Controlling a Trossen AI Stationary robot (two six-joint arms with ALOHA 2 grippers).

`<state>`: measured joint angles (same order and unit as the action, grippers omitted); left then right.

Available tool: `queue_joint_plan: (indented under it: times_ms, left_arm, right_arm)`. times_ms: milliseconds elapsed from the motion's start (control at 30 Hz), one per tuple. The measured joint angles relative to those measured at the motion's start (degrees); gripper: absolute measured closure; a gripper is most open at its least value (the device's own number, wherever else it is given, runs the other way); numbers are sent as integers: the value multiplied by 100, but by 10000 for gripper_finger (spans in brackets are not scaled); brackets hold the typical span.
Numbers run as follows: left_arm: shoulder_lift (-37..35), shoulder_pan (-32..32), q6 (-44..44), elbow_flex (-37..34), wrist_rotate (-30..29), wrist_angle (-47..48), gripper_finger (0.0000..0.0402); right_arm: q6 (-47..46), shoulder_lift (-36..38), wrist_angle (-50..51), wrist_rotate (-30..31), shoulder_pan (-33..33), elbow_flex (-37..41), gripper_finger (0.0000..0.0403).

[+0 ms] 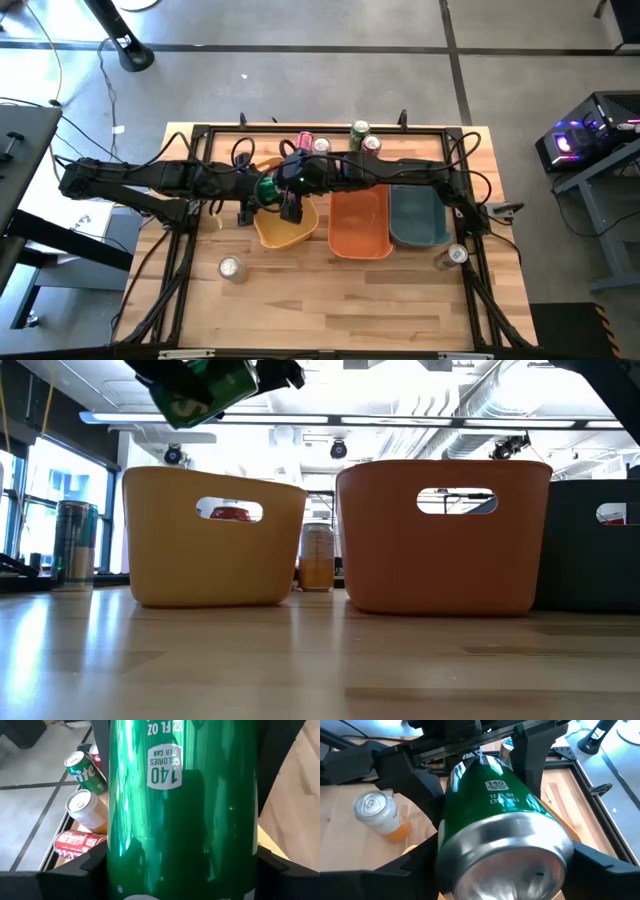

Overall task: Sort soda cans
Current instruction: Put the bottom green soda can into the yellow bin

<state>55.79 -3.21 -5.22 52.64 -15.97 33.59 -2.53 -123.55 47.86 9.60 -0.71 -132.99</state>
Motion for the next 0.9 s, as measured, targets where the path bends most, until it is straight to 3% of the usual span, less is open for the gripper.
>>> queue_joint_plan:
  times_ms: [367,433,500,567,667,800,900]
  left_arm:
    - [-3,17,105,93,-145,358,120]
    - [9,13,455,301,-152,736,93]
    - [-29,27,976,543,-91,1499,41]
    - [-25,25,1373,905,-146,1726,20]
    - [-184,15,1653,1085,-241,2134,37]
    - [-791,-76,2178,927,-236,1737,56]
    - [-1457,-234,2703,453,-650,1139,58]
  right_arm:
    - [260,39,53,-57,52,4,114]
    - [379,49,61,-107,97,0,114]
    - [515,184,514,103,140,4,114]
    - [574,312,637,217,244,-49,114]
    - [500,406,730,396,352,-98,114]
    - [375,424,875,199,438,-85,114]
    - [228,451,829,43,442,-83,114]
